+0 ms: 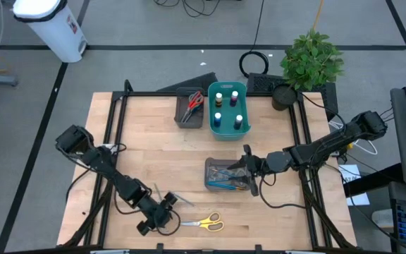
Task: Pick & Place Paint Supplies
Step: Put the blue paint brush into the bottom black bin
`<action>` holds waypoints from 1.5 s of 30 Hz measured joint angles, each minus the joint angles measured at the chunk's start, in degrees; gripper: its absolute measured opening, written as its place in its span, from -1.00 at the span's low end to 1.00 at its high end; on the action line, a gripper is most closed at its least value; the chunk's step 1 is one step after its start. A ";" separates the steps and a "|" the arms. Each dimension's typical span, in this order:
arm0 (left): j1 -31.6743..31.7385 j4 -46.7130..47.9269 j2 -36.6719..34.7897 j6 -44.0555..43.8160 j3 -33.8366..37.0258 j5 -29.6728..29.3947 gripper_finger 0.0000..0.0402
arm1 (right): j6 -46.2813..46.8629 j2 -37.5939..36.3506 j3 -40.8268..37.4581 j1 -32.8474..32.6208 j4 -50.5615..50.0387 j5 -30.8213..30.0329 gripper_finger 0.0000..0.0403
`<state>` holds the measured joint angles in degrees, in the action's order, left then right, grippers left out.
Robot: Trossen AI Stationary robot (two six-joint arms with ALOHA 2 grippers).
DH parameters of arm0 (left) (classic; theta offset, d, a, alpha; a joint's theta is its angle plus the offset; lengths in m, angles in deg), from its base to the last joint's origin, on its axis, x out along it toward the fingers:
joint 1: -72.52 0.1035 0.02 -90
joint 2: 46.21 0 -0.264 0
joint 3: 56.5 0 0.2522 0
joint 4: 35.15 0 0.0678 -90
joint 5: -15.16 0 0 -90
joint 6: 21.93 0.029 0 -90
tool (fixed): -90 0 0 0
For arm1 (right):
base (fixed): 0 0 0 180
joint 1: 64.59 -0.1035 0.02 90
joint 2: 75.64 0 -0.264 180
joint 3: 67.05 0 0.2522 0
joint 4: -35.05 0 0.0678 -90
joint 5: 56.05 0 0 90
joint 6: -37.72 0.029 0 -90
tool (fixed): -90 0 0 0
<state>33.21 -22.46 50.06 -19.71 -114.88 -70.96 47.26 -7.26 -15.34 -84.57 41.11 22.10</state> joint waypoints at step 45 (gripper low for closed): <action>6.36 -6.04 -0.86 -6.71 0.11 -9.85 -0.98 | 0.00 0.00 -0.02 0.00 0.02 0.00 -0.15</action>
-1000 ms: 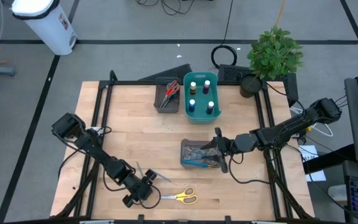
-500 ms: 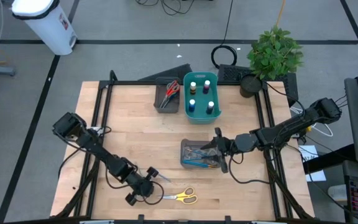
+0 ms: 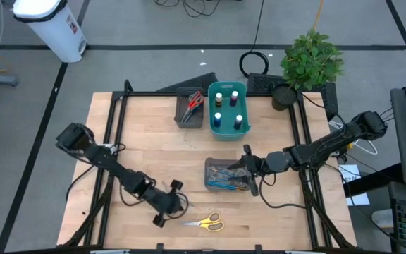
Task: Pick & Place Paint Supplies
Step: Put the blue paint brush into the bottom black bin
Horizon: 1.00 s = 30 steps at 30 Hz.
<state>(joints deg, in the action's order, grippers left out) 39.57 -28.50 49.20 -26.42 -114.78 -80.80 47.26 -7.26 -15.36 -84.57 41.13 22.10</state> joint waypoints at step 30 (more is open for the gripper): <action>11.88 -10.03 -6.66 12.30 -15.50 -3.75 -0.99 | -1.27 0.00 0.00 0.52 0.09 -0.32 -0.15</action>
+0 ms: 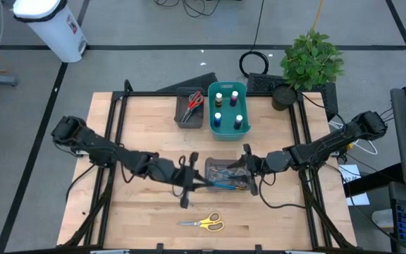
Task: Pick & Place Paint Supplies
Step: Put the blue paint brush into the bottom black bin
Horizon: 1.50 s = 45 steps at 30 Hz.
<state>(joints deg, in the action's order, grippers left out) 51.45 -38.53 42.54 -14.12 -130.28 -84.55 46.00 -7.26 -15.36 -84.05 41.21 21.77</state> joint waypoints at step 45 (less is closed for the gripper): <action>5.76 1.07 -0.04 0.55 -1.68 -3.85 -0.98 | -15.57 24.05 3.50 5.27 40.69 4.61 -0.05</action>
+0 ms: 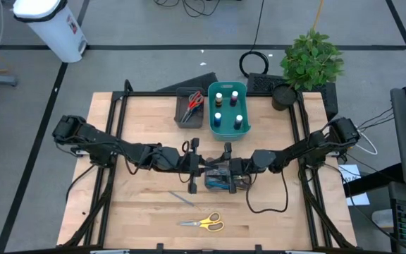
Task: Pick & Place Paint Supplies
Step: Put the blue paint brush into the bottom black bin
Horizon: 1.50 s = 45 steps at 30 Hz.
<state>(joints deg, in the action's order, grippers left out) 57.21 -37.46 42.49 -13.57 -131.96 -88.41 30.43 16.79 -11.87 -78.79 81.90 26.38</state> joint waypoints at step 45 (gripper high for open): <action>-0.17 26.04 -16.19 -11.23 -0.02 -10.77 0.09 | 16.62 -13.00 0.36 0.22 -25.26 -2.92 -1.00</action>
<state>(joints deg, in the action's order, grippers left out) 57.03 -11.42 26.31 -24.80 -131.98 -99.18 47.04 3.79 -11.51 -78.57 56.64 23.46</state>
